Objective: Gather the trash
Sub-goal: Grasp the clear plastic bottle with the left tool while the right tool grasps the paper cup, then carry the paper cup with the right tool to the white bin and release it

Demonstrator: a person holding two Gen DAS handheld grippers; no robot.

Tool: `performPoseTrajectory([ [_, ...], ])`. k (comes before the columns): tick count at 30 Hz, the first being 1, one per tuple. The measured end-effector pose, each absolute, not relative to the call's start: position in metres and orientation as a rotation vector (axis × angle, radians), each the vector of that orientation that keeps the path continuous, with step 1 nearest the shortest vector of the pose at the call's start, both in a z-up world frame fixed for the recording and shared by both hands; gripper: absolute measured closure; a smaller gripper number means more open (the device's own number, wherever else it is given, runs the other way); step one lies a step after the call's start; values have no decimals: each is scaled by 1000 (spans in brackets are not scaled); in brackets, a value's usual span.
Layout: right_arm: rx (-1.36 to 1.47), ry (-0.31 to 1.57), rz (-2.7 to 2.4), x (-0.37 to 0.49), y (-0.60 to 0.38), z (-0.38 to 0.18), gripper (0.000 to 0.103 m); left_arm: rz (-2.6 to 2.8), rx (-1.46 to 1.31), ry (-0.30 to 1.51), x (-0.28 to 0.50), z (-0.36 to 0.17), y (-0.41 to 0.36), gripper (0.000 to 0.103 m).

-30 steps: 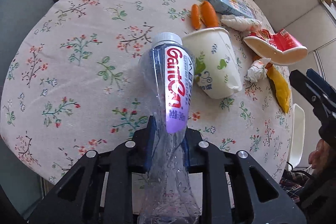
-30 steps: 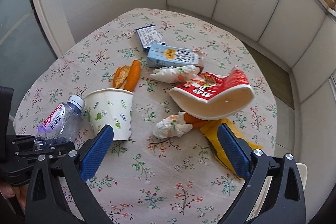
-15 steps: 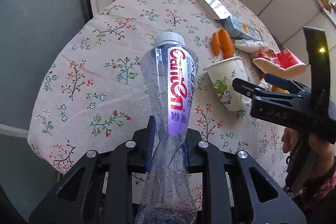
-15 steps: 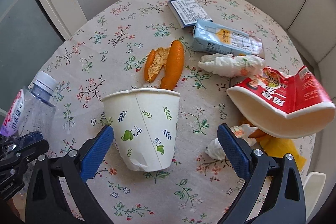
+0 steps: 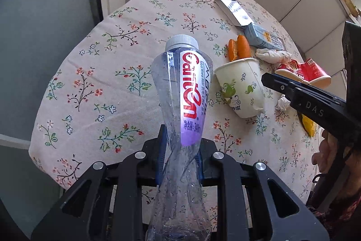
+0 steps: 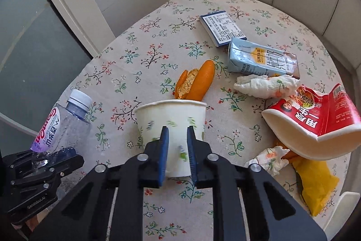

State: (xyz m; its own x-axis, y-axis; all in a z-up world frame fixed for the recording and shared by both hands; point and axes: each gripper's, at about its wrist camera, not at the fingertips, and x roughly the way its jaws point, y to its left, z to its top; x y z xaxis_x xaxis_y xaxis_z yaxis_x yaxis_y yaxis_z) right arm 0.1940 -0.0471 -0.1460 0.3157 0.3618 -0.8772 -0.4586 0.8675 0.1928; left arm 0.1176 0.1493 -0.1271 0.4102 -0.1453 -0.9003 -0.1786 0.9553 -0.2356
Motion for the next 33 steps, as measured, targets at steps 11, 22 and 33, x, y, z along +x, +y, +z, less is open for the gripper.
performPoseTrajectory([
  [11, -37, 1115, 481, 198, -58, -155, 18, 11, -326, 1148, 119, -125, 146, 82],
  [22, -123, 1189, 500, 212, -23, -192, 32, 50, -362, 1158, 120, -131, 166, 81],
  [33, -41, 1113, 516, 208, -39, -155, 35, 47, -369, 1119, 121, -122, 163, 82],
])
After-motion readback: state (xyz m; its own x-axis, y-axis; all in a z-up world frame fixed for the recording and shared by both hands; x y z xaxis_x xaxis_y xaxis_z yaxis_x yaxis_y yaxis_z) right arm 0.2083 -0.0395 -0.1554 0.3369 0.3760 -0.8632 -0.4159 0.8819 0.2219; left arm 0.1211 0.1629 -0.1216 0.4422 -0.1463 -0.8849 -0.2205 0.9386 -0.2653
